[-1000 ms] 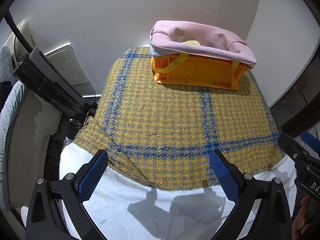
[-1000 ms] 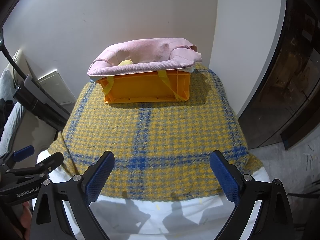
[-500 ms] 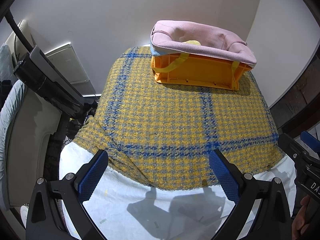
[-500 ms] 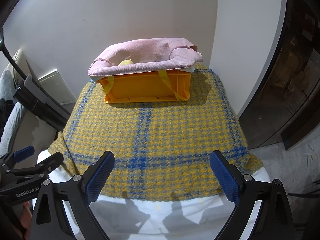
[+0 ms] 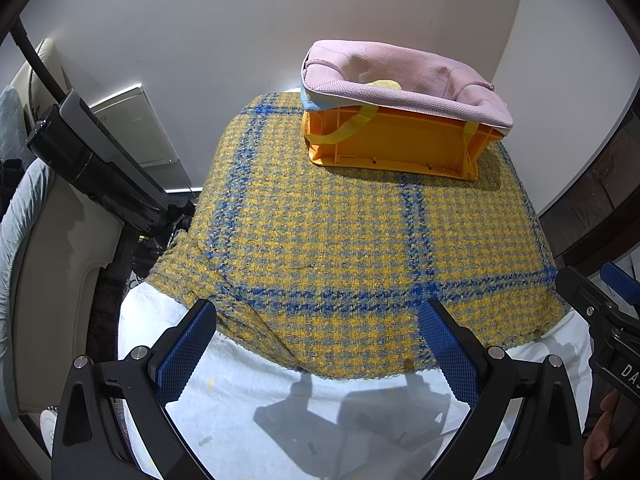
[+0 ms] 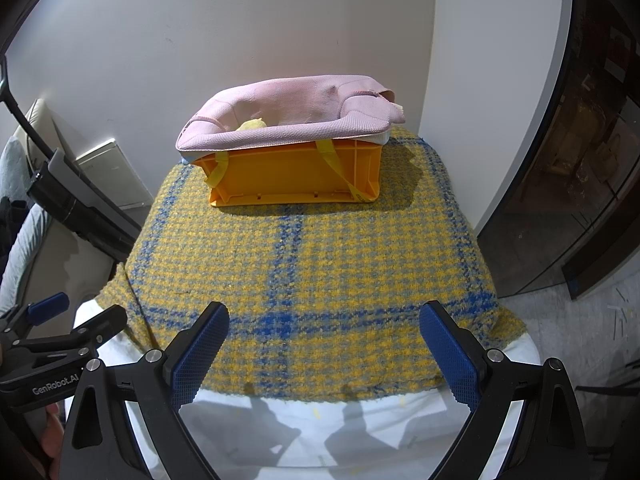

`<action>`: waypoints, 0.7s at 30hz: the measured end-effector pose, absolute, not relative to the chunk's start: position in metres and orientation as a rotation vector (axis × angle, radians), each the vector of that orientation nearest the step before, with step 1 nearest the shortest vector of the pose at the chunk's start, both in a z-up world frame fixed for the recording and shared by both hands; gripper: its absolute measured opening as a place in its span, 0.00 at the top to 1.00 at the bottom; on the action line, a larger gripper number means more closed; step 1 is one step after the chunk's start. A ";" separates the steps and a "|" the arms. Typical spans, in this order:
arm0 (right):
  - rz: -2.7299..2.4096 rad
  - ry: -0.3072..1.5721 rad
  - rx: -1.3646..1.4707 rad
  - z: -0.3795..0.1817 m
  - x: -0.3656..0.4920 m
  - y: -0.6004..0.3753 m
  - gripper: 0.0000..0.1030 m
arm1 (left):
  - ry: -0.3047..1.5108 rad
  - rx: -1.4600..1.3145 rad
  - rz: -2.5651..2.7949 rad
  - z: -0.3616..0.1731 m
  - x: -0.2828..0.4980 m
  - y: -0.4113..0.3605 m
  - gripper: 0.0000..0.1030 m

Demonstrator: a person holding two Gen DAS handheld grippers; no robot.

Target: Organize objects

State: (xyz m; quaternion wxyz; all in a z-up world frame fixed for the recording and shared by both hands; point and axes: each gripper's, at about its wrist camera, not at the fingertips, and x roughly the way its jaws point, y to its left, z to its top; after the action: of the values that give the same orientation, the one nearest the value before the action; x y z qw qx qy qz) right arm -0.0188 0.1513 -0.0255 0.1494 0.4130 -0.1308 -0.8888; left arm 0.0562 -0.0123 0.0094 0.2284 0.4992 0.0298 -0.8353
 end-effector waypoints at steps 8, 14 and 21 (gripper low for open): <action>-2.556 -0.377 1.184 -0.025 -0.019 0.151 0.07 | 0.088 1.371 -2.300 0.009 0.057 -0.010 0.00; -2.557 -0.376 1.181 -0.025 -0.019 0.150 0.07 | 0.101 1.382 -2.289 0.009 0.057 -0.013 0.00; -2.555 -0.388 1.181 -0.026 -0.019 0.150 0.07 | 0.094 1.387 -2.270 0.007 0.056 -0.012 0.00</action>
State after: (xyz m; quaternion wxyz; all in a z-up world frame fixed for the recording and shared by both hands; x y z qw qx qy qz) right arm -0.0186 0.1503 -0.0261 0.1497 0.4111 -0.1350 -0.8890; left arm 0.0559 -0.0117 0.0071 0.2375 0.5060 0.0344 -0.8285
